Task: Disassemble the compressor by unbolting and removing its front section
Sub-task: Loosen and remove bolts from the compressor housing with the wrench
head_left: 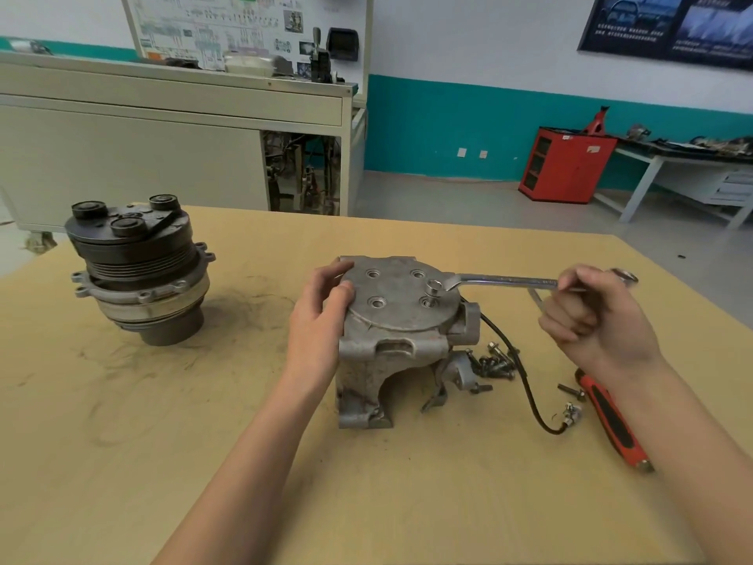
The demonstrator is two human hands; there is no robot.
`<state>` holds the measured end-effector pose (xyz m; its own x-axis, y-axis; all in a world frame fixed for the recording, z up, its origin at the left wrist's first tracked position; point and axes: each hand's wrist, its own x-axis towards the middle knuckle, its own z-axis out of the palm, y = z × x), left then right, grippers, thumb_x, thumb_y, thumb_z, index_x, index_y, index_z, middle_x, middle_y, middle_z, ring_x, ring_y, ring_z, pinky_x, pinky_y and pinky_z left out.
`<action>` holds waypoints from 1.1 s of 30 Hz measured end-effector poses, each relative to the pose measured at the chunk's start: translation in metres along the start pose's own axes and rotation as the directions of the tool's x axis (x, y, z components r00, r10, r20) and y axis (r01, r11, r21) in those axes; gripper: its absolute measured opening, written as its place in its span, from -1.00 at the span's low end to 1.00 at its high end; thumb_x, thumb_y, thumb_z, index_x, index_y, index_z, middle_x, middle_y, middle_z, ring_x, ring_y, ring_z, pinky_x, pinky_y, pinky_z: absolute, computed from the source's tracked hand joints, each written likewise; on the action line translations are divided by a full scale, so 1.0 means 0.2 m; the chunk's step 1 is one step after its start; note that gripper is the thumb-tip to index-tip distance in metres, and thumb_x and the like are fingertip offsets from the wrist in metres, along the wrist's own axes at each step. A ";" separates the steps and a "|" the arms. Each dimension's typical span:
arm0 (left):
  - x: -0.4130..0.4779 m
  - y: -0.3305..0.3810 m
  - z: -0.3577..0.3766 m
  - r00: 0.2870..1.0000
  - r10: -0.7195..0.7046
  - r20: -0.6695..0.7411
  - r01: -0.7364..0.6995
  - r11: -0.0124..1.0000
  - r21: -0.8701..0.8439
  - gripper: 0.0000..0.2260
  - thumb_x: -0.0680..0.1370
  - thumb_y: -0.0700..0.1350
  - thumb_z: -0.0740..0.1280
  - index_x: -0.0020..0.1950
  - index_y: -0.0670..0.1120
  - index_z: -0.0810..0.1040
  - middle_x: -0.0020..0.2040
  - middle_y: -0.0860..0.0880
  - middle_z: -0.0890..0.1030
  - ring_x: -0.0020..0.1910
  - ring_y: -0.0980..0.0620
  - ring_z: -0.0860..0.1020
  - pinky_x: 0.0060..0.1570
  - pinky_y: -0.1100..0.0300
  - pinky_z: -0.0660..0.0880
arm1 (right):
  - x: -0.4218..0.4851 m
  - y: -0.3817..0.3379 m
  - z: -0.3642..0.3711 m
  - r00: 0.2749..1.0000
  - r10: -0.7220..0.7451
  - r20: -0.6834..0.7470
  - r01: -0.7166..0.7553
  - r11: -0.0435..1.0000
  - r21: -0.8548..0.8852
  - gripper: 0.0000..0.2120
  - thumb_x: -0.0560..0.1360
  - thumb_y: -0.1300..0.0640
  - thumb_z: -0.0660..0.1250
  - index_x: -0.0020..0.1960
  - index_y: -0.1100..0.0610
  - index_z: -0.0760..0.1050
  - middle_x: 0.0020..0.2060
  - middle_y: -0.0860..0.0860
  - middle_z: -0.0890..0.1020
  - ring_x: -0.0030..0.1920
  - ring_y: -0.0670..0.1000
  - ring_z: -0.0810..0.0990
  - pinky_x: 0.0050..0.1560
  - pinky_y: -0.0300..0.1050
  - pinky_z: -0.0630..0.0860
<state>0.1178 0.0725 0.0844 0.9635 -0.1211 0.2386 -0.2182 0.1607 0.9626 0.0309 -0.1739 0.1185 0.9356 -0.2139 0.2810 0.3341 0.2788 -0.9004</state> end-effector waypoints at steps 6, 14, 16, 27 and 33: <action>0.01 -0.01 0.00 1.000 -0.009 0.010 0.009 1.000 0.010 -0.78 0.63 -0.15 0.21 0.12 0.14 0.55 0.18 0.09 0.56 0.24 0.00 0.52 0.29 -0.12 0.44 | 0.40 0.08 0.02 0.974 0.223 -0.037 -0.224 0.974 -0.037 -0.69 0.53 0.12 0.18 -0.33 0.11 0.56 -0.64 -0.11 0.18 -0.62 -0.15 0.13 -0.62 -0.33 0.21; 0.01 -0.01 -0.01 1.000 -0.005 0.030 0.005 1.000 0.010 -0.78 0.63 -0.16 0.21 0.16 0.10 0.54 0.17 0.08 0.57 0.23 -0.01 0.53 0.24 -0.05 0.48 | 0.83 0.07 0.45 0.919 0.393 -0.028 -0.211 0.431 -0.878 -0.85 0.48 0.18 0.31 -0.25 0.14 0.44 -0.59 -0.08 0.30 -0.57 -0.08 0.23 -0.58 -0.34 0.24; 0.01 -0.01 -0.01 0.999 0.010 0.038 -0.010 1.000 0.020 -0.78 0.63 -0.16 0.21 0.19 0.06 0.54 0.18 0.09 0.57 0.24 0.01 0.51 0.26 -0.04 0.45 | 0.82 0.12 0.64 0.949 0.307 0.075 0.013 0.199 -0.980 -0.84 0.49 0.12 0.27 -0.24 0.16 0.49 -0.50 -0.03 0.40 -0.51 -0.05 0.35 -0.56 -0.36 0.28; -0.01 -0.03 -0.02 0.998 0.060 -0.012 -0.058 0.985 0.165 -0.78 0.65 -0.23 0.16 0.08 0.12 0.37 0.12 0.04 0.49 0.14 0.16 0.42 0.00 0.33 0.35 | 0.07 0.01 1.07 0.599 0.151 0.786 0.793 -0.247 -0.557 -0.80 0.58 -0.01 0.11 0.00 0.08 0.44 -0.30 -0.06 0.44 -0.27 0.04 0.43 -0.43 -0.13 0.28; 0.00 -0.01 -0.01 0.999 0.036 0.036 -0.037 0.998 0.051 -0.77 0.63 -0.21 0.19 0.25 -0.06 0.52 0.22 0.00 0.57 0.26 0.05 0.50 0.25 0.20 0.43 | -0.31 0.05 0.60 0.550 -0.325 0.770 0.809 -0.022 -0.587 -0.67 0.57 0.13 0.16 -0.23 0.25 0.58 -0.30 0.10 0.57 -0.22 0.08 0.55 0.11 0.03 0.50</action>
<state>0.1195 0.0743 0.0824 0.9490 -0.1506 0.2771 -0.2615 0.1154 0.9583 -0.0097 -0.0465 0.1317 0.4938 0.5125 0.7025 0.6825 -0.7291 0.0522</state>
